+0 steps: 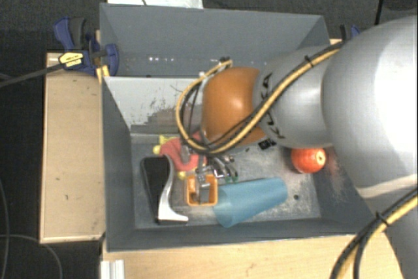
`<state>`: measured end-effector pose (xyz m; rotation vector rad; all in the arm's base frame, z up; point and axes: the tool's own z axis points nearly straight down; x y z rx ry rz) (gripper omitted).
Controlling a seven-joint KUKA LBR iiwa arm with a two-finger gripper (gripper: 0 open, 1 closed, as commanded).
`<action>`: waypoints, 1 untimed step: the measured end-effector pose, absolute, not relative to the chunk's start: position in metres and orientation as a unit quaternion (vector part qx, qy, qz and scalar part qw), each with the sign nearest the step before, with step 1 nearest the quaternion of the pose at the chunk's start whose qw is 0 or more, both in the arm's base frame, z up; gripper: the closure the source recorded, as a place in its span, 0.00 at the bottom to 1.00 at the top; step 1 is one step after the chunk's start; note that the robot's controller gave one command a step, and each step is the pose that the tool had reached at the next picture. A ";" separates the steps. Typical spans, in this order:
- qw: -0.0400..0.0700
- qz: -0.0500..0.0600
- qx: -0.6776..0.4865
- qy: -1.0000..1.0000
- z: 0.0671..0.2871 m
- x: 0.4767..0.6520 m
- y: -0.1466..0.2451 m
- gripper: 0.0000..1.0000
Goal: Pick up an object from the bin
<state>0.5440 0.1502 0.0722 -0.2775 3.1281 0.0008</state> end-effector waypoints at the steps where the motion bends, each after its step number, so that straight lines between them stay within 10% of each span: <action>1: 0.001 0.001 -0.035 0.999 0.069 0.540 0.147 0.00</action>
Offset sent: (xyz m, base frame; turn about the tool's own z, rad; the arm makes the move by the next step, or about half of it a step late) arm -0.0458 -0.0607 -0.0022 -0.0947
